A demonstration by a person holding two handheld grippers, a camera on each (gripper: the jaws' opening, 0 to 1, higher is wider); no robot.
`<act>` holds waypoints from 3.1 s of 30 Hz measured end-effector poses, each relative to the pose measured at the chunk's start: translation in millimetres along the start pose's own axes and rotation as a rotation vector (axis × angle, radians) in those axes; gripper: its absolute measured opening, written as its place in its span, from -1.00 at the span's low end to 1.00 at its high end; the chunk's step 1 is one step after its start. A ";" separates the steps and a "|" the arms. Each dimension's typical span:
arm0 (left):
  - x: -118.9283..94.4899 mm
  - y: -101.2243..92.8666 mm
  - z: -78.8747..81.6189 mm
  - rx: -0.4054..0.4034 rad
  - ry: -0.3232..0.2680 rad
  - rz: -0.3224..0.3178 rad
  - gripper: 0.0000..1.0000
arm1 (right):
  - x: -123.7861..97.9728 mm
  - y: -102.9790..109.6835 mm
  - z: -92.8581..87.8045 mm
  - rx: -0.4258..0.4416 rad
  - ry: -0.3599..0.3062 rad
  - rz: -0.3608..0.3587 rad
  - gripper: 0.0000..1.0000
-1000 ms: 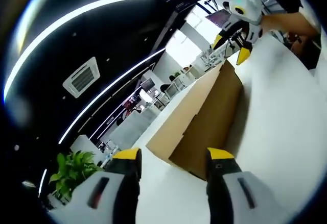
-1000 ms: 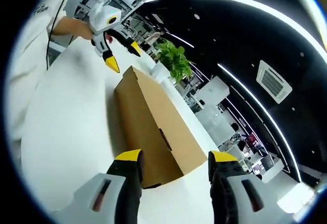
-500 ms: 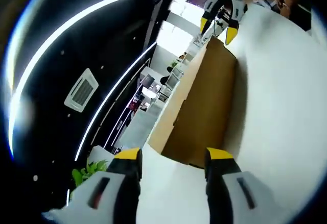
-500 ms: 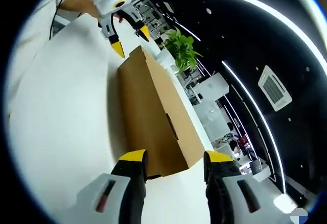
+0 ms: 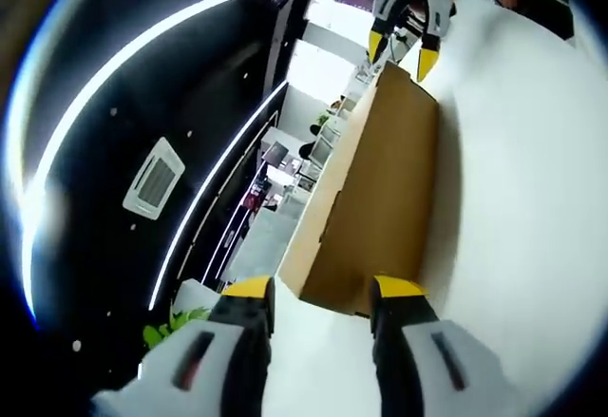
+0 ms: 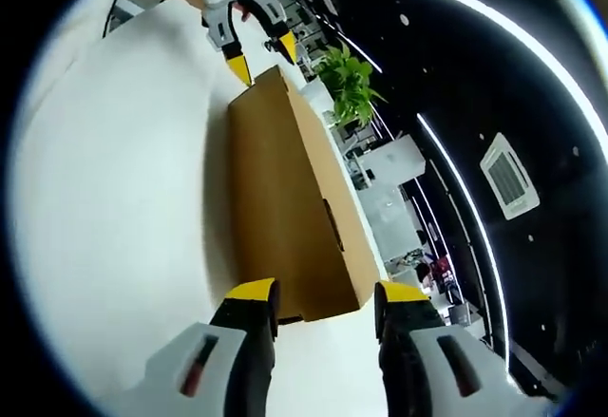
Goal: Operate the shoe box by opening the lid, removing the specified soft item, and placing it in the target area until the item is outside and the box remains undamaged.
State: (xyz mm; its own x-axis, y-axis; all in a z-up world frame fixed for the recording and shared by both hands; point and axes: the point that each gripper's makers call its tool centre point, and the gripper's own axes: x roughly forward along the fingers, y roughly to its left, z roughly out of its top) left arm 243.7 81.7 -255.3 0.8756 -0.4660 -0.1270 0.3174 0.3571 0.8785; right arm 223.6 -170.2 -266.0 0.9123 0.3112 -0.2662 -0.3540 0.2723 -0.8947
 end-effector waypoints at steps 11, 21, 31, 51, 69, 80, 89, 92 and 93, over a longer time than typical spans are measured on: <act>3.8 -8.0 0.4 0.019 0.009 -0.023 -0.08 | -2.3 -1.5 -2.2 -0.035 0.017 -0.011 -0.20; 10.6 -15.8 -3.0 0.050 0.039 -0.038 -0.20 | 3.1 6.4 -8.7 -0.113 0.052 0.009 -0.21; 12.8 -16.9 -3.2 0.074 0.044 -0.025 -0.17 | 7.6 3.1 -8.9 -0.167 0.079 -0.029 -0.26; 11.1 -11.5 -3.1 0.089 0.058 -0.034 -0.38 | 4.6 1.2 -2.7 -0.224 0.115 0.018 -0.43; 7.1 -4.1 1.9 0.079 0.055 -0.045 -0.39 | -0.3 -7.6 -0.5 -0.233 0.115 0.040 -0.44; 2.3 7.5 7.7 0.038 0.043 -0.014 -0.38 | -4.6 -17.5 2.8 -0.210 0.097 0.022 -0.44; 2.0 10.3 8.6 0.016 0.032 -0.003 -0.38 | -6.6 -23.4 5.1 -0.187 0.075 -0.005 -0.44; 1.5 13.0 9.7 0.002 0.027 0.006 -0.37 | -7.3 -25.7 5.5 -0.165 0.067 -0.016 -0.44; 1.4 13.6 9.9 -0.001 0.027 0.007 -0.37 | -7.4 -26.0 5.7 -0.156 0.065 -0.017 -0.44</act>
State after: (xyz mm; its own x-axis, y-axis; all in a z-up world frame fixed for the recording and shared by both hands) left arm 245.6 77.9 -239.0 0.8874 -0.4415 -0.1328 0.3113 0.3613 0.8790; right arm 224.9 -174.4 -238.7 0.9310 0.2465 -0.2692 -0.3072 0.1312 -0.9425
